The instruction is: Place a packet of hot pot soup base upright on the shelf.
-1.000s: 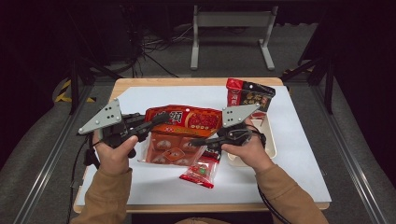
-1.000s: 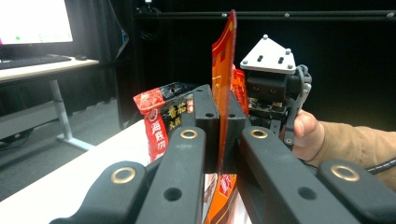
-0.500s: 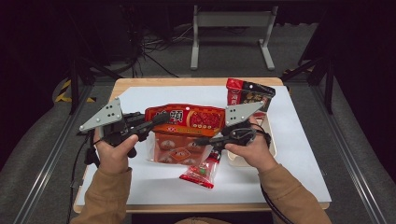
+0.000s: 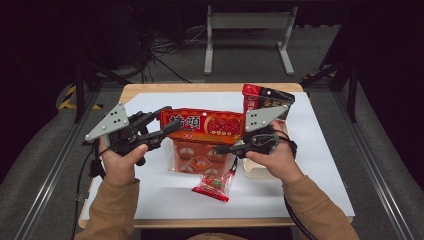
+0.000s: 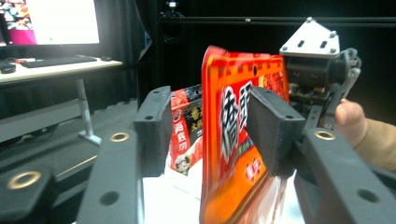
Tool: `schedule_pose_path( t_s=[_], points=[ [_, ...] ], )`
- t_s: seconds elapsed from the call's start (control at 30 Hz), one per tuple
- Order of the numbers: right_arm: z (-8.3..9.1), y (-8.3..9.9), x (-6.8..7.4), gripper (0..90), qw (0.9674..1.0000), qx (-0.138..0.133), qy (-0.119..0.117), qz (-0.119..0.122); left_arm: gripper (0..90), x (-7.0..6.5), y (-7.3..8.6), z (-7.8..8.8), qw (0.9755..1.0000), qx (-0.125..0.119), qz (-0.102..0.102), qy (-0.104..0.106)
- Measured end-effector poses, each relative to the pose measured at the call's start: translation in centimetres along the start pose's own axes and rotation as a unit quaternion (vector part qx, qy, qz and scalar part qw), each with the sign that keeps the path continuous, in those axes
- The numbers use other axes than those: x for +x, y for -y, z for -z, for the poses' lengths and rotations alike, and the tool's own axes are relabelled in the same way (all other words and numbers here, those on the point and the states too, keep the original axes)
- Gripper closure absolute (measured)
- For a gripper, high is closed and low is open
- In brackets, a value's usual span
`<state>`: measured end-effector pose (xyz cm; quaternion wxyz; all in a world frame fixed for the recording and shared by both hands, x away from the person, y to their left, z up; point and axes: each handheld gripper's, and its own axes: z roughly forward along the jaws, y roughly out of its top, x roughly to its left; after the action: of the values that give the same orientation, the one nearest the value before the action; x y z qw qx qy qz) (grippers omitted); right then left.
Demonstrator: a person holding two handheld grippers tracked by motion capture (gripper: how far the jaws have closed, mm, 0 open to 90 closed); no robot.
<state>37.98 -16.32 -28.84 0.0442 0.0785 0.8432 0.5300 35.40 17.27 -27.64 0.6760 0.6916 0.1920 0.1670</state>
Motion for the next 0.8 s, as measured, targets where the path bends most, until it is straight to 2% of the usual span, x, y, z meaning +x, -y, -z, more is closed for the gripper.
schedule_pose_path(
  t_s=[0.17, 0.27, 0.43, 0.8],
  points=[
    [1.1, -0.2, -0.3, 71.1, 0.9999, 0.002, 0.015, -0.002, 44.4, 0.3, 0.0, 0.3, 1.0, -0.002, 0.001, -0.009],
    [2.1, -0.4, -0.3, 71.1, 0.9996, 0.005, 0.028, 0.005, 39.9, 0.4, 0.1, 0.4, 0.9998, -0.004, 0.002, -0.018],
    [4.0, -1.0, -0.6, 71.1, 0.9989, 0.006, 0.047, 0.0, 38.4, 0.8, 0.3, 0.5, 0.9997, -0.001, 0.008, -0.024],
    [6.7, -1.6, -0.9, 71.1, 0.997, 0.009, 0.077, -0.002, 36.0, 1.9, 1.1, 0.9, 0.9988, 0.011, 0.016, -0.046]
  ],
)
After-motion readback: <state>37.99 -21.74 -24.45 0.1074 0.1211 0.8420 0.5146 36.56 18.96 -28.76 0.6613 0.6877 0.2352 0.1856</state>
